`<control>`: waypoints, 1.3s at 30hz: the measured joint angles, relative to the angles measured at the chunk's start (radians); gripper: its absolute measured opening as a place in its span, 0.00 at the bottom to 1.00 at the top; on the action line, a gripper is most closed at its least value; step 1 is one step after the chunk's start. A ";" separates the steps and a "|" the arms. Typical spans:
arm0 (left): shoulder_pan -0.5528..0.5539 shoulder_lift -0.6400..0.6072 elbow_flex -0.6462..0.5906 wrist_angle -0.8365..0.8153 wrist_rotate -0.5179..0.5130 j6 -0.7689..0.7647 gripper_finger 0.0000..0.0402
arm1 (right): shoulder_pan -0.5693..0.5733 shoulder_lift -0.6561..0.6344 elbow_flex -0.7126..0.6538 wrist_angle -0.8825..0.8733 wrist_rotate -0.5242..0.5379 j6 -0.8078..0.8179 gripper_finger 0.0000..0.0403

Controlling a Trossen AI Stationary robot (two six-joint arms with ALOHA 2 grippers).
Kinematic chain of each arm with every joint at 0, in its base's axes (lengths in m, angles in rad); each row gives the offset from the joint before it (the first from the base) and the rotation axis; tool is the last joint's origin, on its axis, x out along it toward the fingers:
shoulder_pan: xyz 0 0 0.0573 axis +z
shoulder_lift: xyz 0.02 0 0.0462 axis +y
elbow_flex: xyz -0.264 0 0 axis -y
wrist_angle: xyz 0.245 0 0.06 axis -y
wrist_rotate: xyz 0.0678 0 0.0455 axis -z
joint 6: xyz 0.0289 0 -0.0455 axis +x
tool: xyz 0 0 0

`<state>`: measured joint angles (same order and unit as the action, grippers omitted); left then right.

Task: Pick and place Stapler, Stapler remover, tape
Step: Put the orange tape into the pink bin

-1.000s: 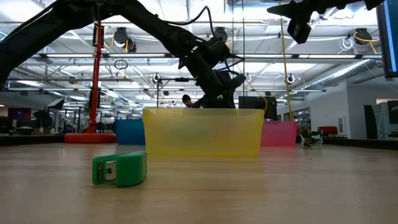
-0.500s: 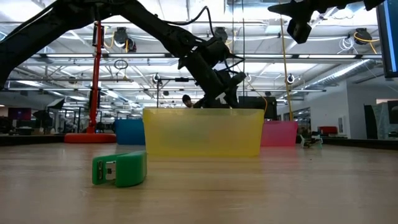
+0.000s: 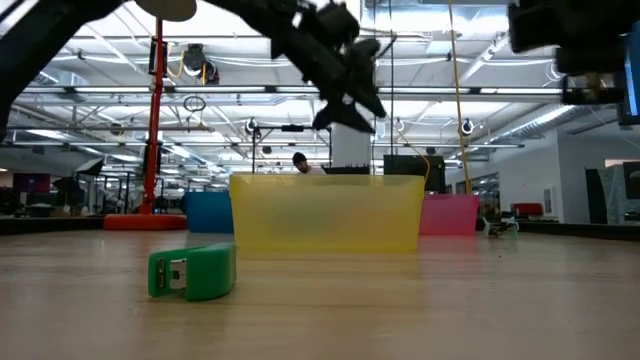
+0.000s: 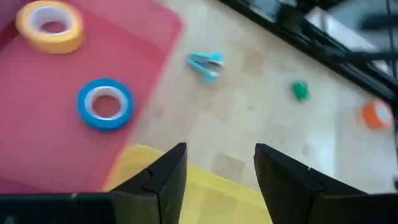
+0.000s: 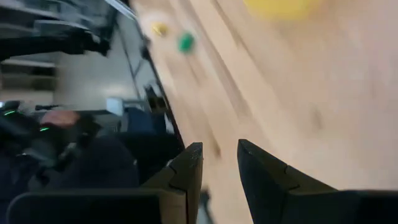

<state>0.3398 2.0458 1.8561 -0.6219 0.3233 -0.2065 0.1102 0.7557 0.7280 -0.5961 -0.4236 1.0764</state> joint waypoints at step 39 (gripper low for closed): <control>-0.232 -0.105 0.000 -0.074 0.050 0.124 0.47 | 0.926 0.411 0.000 0.431 0.450 1.222 0.23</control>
<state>0.1075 1.9407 1.8560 -0.6955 0.3728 -0.0830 1.0367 1.1664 0.7284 -0.1648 0.0265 2.2985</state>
